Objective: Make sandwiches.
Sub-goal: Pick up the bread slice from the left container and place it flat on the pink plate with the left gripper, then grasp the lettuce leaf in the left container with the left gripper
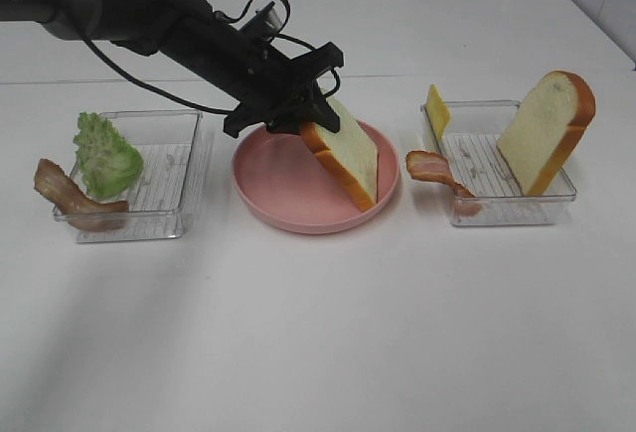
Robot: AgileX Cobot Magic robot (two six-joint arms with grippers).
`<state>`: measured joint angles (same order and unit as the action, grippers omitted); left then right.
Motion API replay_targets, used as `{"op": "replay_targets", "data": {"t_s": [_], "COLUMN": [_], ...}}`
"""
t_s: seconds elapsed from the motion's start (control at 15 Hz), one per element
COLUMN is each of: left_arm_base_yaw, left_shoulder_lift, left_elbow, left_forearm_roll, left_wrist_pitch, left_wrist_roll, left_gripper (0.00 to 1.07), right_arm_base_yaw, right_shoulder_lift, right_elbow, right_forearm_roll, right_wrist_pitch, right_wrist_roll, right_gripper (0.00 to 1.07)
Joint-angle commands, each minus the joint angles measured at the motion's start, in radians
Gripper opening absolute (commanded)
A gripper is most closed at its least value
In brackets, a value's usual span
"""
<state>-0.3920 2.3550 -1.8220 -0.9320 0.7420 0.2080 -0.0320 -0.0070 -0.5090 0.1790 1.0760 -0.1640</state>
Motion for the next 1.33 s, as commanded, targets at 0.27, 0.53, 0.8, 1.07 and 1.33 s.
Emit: {"op": "replay_targets", "data": {"t_s": [0.27, 0.53, 0.8, 1.07, 1.33], "left_arm_base_yaw": [-0.003, -0.006, -0.044, -0.063, -0.061], "left_shoulder_lift": [-0.003, -0.014, -0.069, -0.098, -0.16], "left_elbow": [-0.003, -0.004, -0.004, -0.004, -0.004], "left_forearm_roll": [-0.002, 0.139, 0.41, 0.619, 0.734], "left_wrist_pitch": [0.0, 0.002, -0.021, -0.002, 0.044], "left_wrist_roll": [0.002, 0.001, -0.031, -0.194, -0.285], "left_gripper": [0.68, 0.76, 0.76, 0.76, 0.76], "right_arm_base_yaw": [-0.003, -0.003, -0.003, -0.003, -0.003], "right_shoulder_lift": [-0.013, -0.013, -0.012, -0.012, -0.012], "right_elbow": [0.003, 0.003, 0.003, 0.003, 0.003], "right_forearm_roll": [0.002, 0.002, 0.002, 0.002, 0.002], "right_wrist_pitch": [-0.007, -0.007, -0.007, -0.007, -0.007], "right_wrist_roll": [-0.007, -0.007, -0.007, -0.007, -0.007], "right_gripper": [0.87, 0.87, 0.87, 0.87, 0.87]}}
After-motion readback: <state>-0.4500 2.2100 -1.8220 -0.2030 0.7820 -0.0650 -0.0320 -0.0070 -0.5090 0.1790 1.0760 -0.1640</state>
